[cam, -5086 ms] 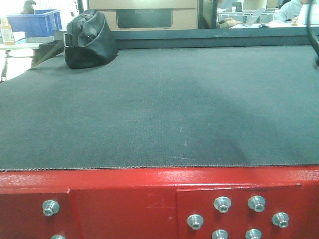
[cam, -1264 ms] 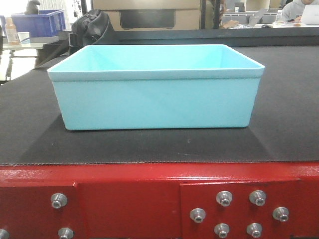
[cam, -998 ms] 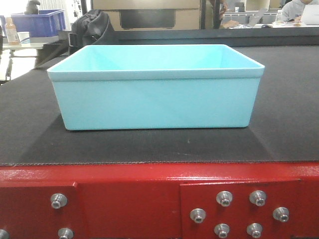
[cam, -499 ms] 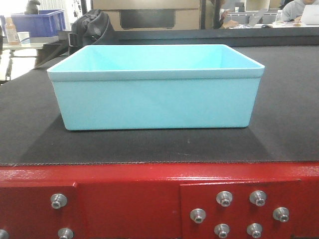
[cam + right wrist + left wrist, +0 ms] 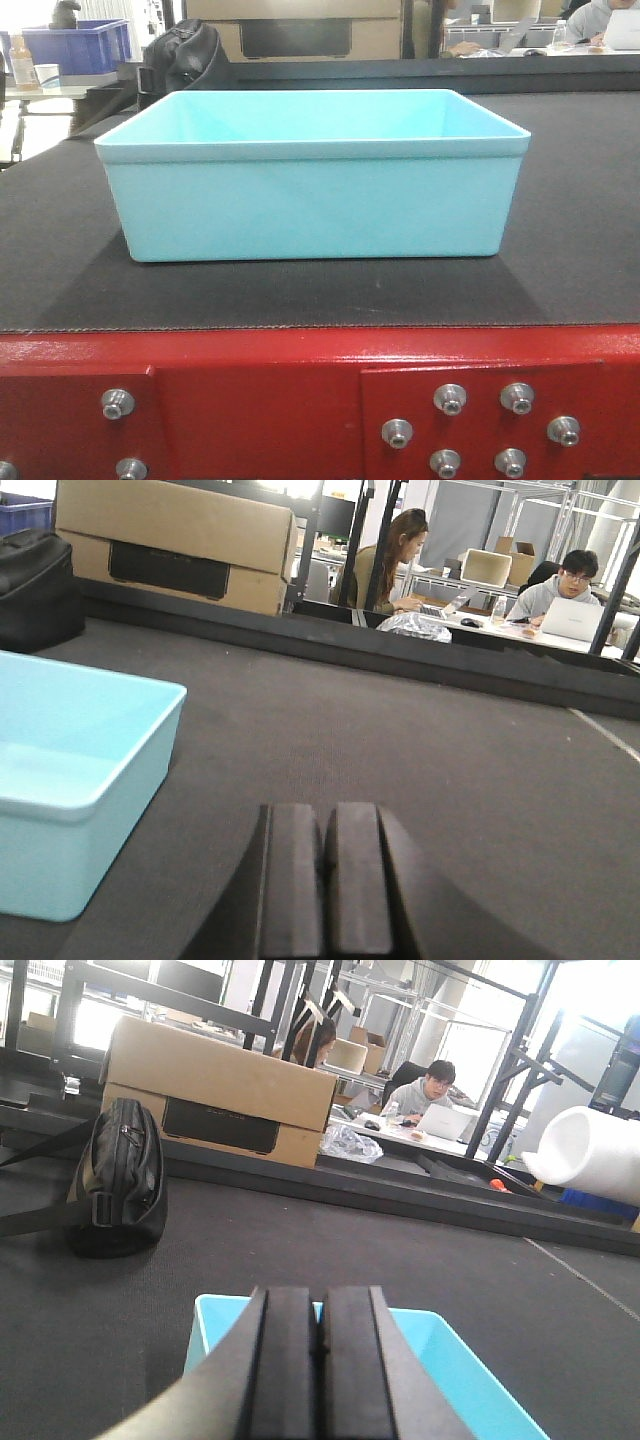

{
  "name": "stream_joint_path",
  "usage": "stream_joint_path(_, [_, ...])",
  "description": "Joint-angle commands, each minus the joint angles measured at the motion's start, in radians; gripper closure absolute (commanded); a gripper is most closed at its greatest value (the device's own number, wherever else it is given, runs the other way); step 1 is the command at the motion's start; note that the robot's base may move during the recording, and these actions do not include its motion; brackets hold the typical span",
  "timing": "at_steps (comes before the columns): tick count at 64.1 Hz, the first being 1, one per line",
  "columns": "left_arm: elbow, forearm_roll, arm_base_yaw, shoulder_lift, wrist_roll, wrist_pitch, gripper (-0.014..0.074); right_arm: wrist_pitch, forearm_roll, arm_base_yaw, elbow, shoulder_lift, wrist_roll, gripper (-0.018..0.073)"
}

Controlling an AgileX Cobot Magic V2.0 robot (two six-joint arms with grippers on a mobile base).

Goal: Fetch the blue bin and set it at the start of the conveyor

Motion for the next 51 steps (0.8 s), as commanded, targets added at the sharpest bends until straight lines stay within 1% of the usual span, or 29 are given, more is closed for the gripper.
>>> stream_joint_path(1, [-0.002, 0.003, -0.005, -0.005, 0.001, -0.012, 0.0707, -0.020, 0.004, -0.006, 0.056, -0.064, 0.026, 0.0719])
stream_joint_path(4, [-0.002, 0.003, -0.005, -0.005, 0.001, -0.012, 0.0707, -0.015, 0.004, -0.006, 0.090, -0.104, 0.079, 0.0719])
stream_joint_path(6, [-0.002, 0.003, -0.005, -0.005, 0.001, -0.012, 0.0707, -0.015, 0.004, -0.006, 0.108, -0.133, 0.090, 0.0719])
stream_joint_path(9, [-0.002, 0.003, -0.005, -0.005, 0.001, -0.012, 0.0707, -0.015, 0.004, -0.006, 0.143, -0.174, 0.090, 0.0719])
stream_joint_path(13, [-0.002, 0.003, -0.005, -0.005, 0.001, -0.012, 0.0707, -0.022, 0.004, -0.006, 0.173, -0.174, 0.090, 0.0719])
stream_joint_path(16, [-0.002, 0.003, -0.005, -0.005, 0.001, -0.010, 0.0707, -0.035, 0.004, -0.006, 0.173, -0.174, 0.090, 0.0719])
stream_joint_path(19, [-0.002, 0.003, -0.005, -0.006, 0.001, -0.014, 0.0707, 0.012, 0.004, -0.006, 0.173, -0.174, 0.090, 0.0719])
stream_joint_path(22, [-0.002, 0.003, -0.005, -0.006, 0.001, -0.014, 0.0707, 0.026, 0.004, -0.006, 0.173, -0.174, 0.090, 0.0719])
stream_joint_path(51, [-0.002, 0.003, -0.005, -0.006, 0.001, -0.014, 0.0707, 0.020, 0.004, -0.006, 0.173, -0.174, 0.090, 0.0719])
